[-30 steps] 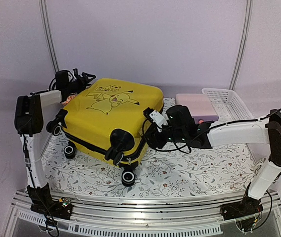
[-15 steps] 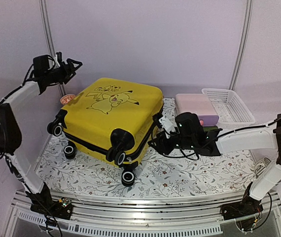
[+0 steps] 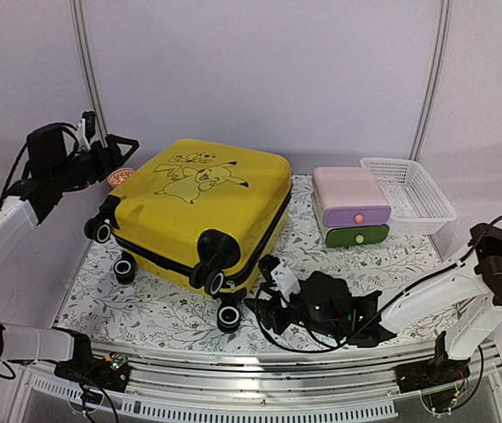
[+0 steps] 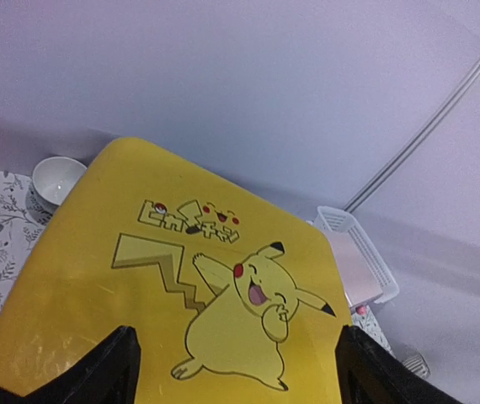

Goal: Open, take out, and arrange the luggage
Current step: Adjust the luggage at the center of the board.

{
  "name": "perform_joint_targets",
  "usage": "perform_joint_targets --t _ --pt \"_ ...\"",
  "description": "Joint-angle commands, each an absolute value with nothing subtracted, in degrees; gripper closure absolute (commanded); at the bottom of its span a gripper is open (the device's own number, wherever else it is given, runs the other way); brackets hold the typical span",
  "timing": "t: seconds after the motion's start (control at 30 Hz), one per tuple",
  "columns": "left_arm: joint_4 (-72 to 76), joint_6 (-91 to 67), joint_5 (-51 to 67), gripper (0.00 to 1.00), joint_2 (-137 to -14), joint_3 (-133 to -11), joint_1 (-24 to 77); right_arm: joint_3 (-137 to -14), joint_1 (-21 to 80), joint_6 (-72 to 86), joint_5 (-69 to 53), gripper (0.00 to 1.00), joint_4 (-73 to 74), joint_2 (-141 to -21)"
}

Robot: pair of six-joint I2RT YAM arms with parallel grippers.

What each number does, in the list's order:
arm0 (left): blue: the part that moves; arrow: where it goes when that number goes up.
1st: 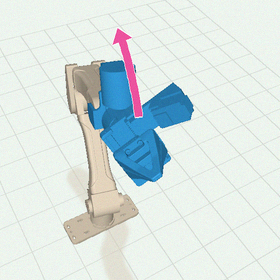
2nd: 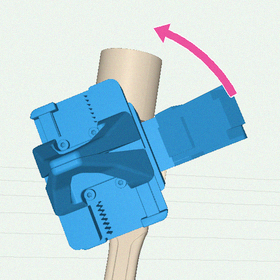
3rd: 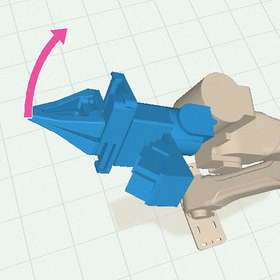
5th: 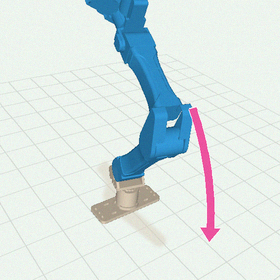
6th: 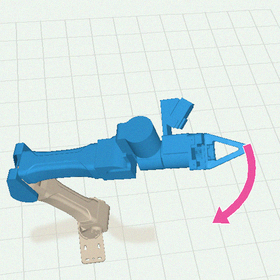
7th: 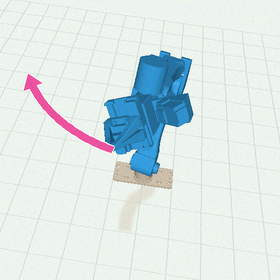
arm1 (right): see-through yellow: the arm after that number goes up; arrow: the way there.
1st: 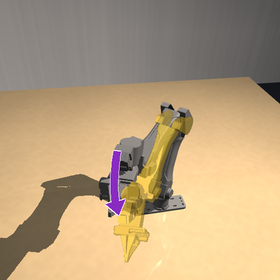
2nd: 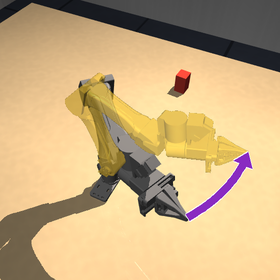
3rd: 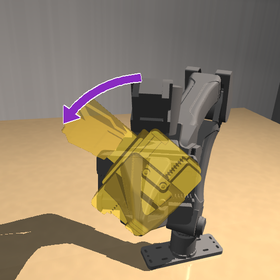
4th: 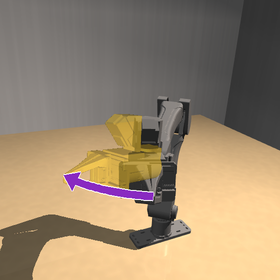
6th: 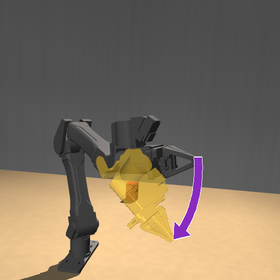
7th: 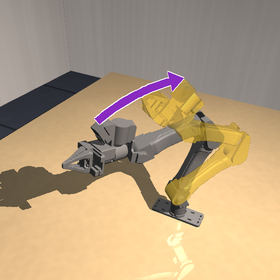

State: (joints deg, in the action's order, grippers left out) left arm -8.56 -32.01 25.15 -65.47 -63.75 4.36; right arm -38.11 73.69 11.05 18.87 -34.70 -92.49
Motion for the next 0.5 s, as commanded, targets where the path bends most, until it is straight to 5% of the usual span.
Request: perform_joint_targets --t 0.0,0.47 --pt "-10.7 -27.9 27.9 0.18 -56.0 -57.4 9.4 -42.4 77.3 17.2 30.9 0.47 -44.3 -100.7" --pt "-3.6 -40.4 26.1 0.21 -33.3 -28.5 31.9 -49.7 79.6 13.9 34.9 0.45 -45.8 -108.8"
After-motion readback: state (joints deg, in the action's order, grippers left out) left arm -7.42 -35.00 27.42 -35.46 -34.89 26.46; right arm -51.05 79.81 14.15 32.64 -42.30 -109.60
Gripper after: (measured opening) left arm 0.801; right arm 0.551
